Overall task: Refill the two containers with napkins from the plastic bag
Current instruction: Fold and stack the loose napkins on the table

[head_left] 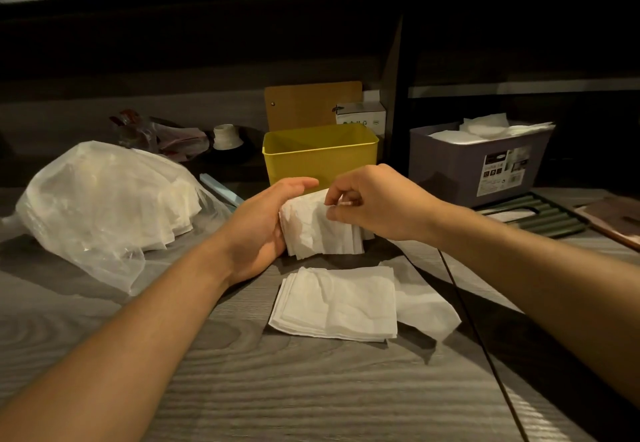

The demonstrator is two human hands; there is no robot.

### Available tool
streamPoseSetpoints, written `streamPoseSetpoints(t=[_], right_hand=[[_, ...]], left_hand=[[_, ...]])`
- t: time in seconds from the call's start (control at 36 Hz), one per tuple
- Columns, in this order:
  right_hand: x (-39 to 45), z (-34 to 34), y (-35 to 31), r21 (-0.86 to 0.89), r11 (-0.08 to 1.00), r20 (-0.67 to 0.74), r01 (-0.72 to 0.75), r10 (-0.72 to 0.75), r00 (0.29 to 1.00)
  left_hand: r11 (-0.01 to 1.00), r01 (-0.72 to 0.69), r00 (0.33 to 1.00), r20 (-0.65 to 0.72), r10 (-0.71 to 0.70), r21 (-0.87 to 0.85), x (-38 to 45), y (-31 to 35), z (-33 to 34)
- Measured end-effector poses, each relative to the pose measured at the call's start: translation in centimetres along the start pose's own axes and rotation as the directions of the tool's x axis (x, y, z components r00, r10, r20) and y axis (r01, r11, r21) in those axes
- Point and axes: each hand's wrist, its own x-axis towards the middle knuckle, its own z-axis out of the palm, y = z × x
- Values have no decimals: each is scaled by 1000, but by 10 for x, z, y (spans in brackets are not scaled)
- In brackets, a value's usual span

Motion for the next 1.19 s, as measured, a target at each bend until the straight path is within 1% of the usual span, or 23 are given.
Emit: streamPoseSetpoints(t=[0.06, 0.11, 0.17, 0.28, 0.47, 0.67, 0.81, 1.08, 1.19], right_hand=[[-1, 1, -1, -18, 1000, -20, 0, -1, 1000], [-2, 2, -2, -31, 999, -34, 10, -11, 999], [-1, 1, -2, -17, 1000, -15, 11, -11, 1000], [0, -8, 4, 18, 1000, 52, 11, -12, 999], [2, -13, 13, 79, 996, 38, 43, -46, 998], [1, -22, 19, 149, 988, 95, 35, -49, 994], [2, -27, 24, 109, 992, 68, 61, -69, 995], [0, -26, 17, 79, 992, 139, 101, -111, 984], [1, -26, 18, 48, 995, 139, 86, -92, 986]], left_hand=[[997, -33, 999, 8, 33, 76, 1, -3, -2], [972, -78, 997, 19, 76, 222, 2, -5, -2], [958, -100, 995, 6, 103, 270, 4, -8, -3], [967, -93, 994, -30, 103, 239, 3, -6, -1], [972, -92, 994, -34, 101, 216, 3, -6, -1], [976, -80, 995, -35, 89, 202, 2, -5, 1], [975, -80, 996, -32, 89, 206, 1, -4, 0], [971, -74, 996, -27, 82, 228, 1, -4, 1], [971, -79, 996, -25, 87, 226, 2, -5, 0]])
